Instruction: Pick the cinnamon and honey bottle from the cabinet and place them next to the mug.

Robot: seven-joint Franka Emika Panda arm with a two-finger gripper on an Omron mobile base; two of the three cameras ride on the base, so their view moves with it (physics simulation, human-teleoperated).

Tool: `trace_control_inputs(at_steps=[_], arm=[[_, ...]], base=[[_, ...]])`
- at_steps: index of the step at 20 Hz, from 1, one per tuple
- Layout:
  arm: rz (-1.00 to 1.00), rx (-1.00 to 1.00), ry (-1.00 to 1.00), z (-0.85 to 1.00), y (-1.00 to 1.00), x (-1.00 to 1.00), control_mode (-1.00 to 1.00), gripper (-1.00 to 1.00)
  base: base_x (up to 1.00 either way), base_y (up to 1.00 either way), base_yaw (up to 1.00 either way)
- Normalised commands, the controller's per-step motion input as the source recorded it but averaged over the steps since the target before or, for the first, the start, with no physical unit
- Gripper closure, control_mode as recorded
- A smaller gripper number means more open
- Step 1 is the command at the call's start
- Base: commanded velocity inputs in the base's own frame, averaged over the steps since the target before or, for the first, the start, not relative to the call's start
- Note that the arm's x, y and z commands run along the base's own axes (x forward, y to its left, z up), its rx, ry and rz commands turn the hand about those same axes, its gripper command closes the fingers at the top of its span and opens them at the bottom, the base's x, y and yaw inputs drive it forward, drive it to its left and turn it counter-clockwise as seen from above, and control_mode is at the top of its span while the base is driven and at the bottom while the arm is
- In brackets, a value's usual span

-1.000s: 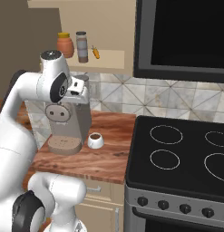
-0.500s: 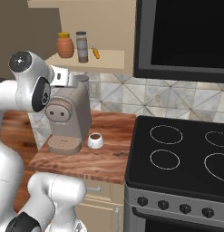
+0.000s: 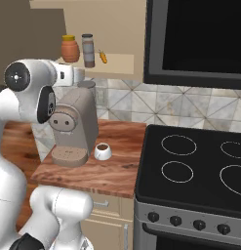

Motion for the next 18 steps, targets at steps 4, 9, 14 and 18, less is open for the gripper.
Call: trace_control_inputs(at_steps=[4, 9, 14, 18], arm=[[-0.01, 0.14, -0.09, 0.70, -0.24, 0.02, -1.00, -1.00], [-0.02, 0.13, -0.02, 0.65, -0.19, 0.22, -1.00, -1.00], [-0.01, 0.03, 0.22, 0.37, -0.04, 0.30, -1.00, -1.00], [-0.04, -0.03, 0.43, 0.02, 0.01, 0.37, -1.00, -1.00]], base=[[0.00, 0.00, 0.00], [0.00, 0.00, 0.00], [0.00, 0.00, 0.00], [0.00, 0.00, 0.00]])
